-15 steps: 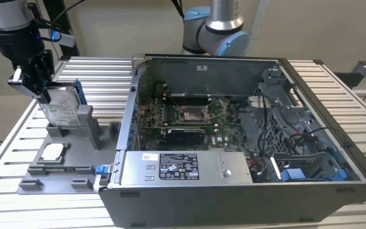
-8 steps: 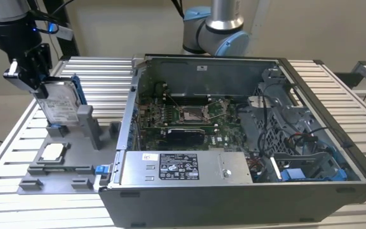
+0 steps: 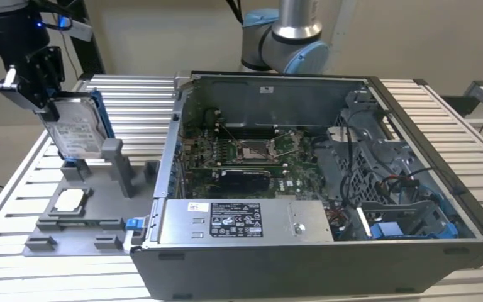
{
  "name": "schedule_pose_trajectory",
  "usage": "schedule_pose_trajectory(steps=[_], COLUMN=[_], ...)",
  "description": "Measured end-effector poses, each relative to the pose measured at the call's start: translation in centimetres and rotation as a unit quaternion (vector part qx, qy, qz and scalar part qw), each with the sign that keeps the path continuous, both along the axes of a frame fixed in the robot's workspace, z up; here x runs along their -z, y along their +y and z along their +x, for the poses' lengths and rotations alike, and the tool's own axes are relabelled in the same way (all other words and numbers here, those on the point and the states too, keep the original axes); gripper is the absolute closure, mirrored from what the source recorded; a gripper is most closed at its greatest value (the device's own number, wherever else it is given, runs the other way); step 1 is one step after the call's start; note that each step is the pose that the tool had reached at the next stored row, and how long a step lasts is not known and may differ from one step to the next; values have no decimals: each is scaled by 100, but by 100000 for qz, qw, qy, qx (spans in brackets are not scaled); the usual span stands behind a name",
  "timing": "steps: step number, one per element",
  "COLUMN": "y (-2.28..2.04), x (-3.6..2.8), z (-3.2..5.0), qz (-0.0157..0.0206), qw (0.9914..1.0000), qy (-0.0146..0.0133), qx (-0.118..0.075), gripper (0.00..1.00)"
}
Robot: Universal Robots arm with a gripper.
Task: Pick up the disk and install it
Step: 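Pick up the disk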
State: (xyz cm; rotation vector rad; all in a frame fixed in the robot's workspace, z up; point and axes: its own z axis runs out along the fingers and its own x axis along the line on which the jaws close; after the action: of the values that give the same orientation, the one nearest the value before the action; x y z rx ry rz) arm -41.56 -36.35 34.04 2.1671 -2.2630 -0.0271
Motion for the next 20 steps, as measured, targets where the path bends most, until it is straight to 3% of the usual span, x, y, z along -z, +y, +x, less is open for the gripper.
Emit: schedule_pose_trajectory(steps=[7,20], y=[5,7], x=[-161,-523], z=[1,0], qz=[-192,-549], qw=[100000,99998], qy=[-2,-4], qx=[-13,-2], gripper=[100,100])
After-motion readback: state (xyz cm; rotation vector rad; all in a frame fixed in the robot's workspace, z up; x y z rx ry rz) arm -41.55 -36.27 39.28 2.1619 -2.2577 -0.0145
